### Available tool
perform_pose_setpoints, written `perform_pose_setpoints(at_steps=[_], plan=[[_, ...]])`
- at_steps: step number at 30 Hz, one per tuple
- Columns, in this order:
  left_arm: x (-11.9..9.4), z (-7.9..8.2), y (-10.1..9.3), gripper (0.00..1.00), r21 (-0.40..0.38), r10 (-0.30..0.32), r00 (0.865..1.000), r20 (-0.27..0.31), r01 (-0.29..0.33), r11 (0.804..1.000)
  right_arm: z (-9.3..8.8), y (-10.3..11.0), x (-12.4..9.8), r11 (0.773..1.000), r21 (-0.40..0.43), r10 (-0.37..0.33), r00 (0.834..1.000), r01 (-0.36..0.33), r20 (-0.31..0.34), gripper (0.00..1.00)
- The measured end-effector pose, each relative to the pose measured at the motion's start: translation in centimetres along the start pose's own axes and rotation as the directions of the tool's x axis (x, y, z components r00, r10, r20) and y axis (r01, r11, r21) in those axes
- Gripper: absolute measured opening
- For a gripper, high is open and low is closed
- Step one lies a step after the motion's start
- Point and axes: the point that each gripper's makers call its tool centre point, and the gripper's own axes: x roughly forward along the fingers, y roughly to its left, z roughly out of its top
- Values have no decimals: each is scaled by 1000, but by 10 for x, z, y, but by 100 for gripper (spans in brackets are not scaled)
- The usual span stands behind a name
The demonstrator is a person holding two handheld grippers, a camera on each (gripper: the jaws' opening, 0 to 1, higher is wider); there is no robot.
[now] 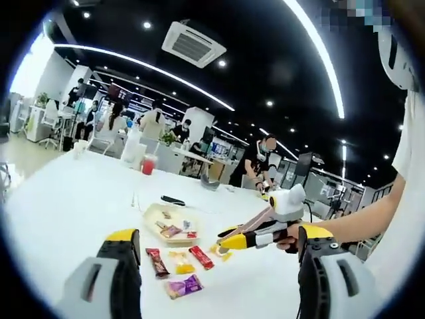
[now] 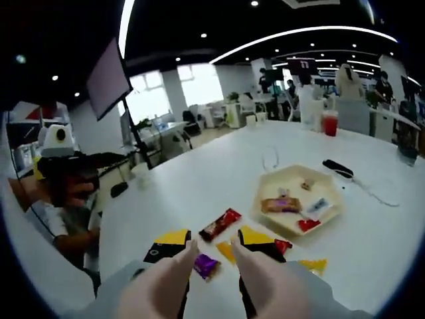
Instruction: Place the target food into the container with the food tongs after gripping and lifting it, then release it inside without dropping or visibly crushing the food.
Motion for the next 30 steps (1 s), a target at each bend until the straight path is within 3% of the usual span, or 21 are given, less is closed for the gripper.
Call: perform_pose_setpoints(at_steps=[6,9,18,30], plan=[[-2,-6,10,99,-19,28,999,-23,-28,999,3,-1,-1,1000,1,5,1000,-5,17,27],[-2,-14,12,99,-35,32,997,-70,-34,999,-1,0,0,1000,23,8,1000,-8,12,27],[-5,-18,13,99,-32,39,996,-79,-42,999,-18,13,4,999,-14,30,999,-30,-25,27],[-8,-24,14,99,-49,49,995,-90,-54,997,-16,23,8,998,-38,51,998,-52,-22,27]])
